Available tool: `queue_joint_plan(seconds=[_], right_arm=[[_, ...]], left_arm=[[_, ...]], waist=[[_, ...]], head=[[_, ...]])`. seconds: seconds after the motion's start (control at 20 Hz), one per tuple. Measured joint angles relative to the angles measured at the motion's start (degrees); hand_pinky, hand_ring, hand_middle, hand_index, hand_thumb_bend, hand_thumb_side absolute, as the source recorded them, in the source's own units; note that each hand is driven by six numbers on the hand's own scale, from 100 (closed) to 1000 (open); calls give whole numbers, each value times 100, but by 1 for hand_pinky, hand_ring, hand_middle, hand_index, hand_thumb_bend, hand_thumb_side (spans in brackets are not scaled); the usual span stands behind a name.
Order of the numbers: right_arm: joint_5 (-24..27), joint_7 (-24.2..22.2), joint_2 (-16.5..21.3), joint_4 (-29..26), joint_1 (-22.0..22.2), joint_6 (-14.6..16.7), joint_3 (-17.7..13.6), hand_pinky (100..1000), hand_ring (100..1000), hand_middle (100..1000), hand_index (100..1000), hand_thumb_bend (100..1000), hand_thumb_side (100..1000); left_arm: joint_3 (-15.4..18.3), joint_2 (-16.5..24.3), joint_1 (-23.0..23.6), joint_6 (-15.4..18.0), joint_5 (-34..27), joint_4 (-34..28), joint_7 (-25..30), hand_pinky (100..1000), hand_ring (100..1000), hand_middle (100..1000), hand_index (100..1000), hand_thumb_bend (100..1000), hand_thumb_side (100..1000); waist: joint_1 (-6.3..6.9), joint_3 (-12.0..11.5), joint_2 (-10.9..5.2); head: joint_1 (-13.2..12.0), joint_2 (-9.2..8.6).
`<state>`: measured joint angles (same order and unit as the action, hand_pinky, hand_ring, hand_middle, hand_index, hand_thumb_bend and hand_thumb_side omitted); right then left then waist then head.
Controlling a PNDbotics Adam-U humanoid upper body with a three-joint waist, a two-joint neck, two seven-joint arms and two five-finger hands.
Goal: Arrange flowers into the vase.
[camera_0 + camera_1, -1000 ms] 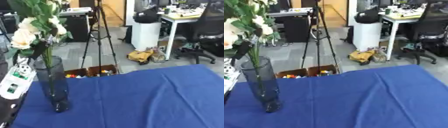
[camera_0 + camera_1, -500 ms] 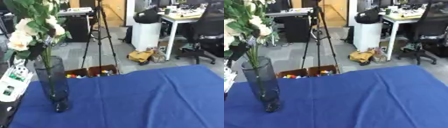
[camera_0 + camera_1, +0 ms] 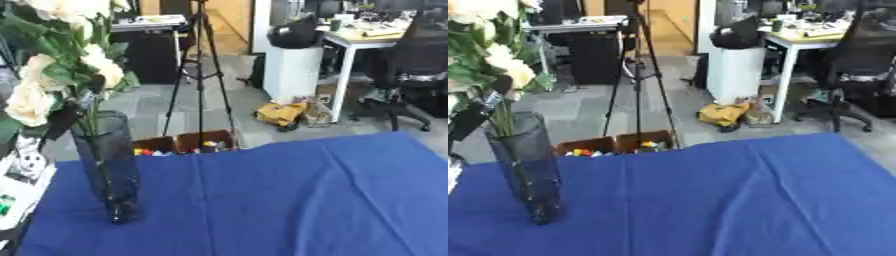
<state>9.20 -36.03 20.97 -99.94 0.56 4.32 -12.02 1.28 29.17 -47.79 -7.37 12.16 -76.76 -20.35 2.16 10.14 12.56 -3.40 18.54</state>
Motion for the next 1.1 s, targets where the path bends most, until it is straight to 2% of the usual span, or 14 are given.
queue_joint_plan(seconds=[0.35,0.4,0.75,0.8,0.85,1.1], right_arm=[[1,1,-6,0,4,0,0,992,1000,590,1000,163,492],[1,1,-7,0,4,0,0,993,1000,590,1000,163,493],[2,1,-11,0,25,1,0,993,1000,590,1000,163,493],[2,1,-11,0,27,1,0,993,1000,590,1000,161,494],[2,3,-12,0,38,3,-5,993,1000,590,1000,161,494],[2,23,-55,0,53,23,-24,993,1000,591,1000,160,495]], left_arm=[[0,-7,168,-135,91,-231,103,513,558,566,711,836,692],[0,-7,173,-145,98,-247,106,523,568,585,735,897,704],[25,-103,381,-253,99,-448,75,523,568,585,735,897,704],[34,-104,388,-265,99,-456,72,578,562,584,746,894,721],[54,-120,414,-283,90,-463,55,578,561,583,746,893,722],[218,-251,879,-343,-127,-700,-180,577,560,581,745,890,727]], waist=[[-21,-1,0],[-21,-1,0],[-58,-27,0],[-59,-31,0],[-72,-55,0],[-156,-110,0]], head=[[4,-1],[5,-1],[48,-1],[51,-1],[59,-1],[95,2]])
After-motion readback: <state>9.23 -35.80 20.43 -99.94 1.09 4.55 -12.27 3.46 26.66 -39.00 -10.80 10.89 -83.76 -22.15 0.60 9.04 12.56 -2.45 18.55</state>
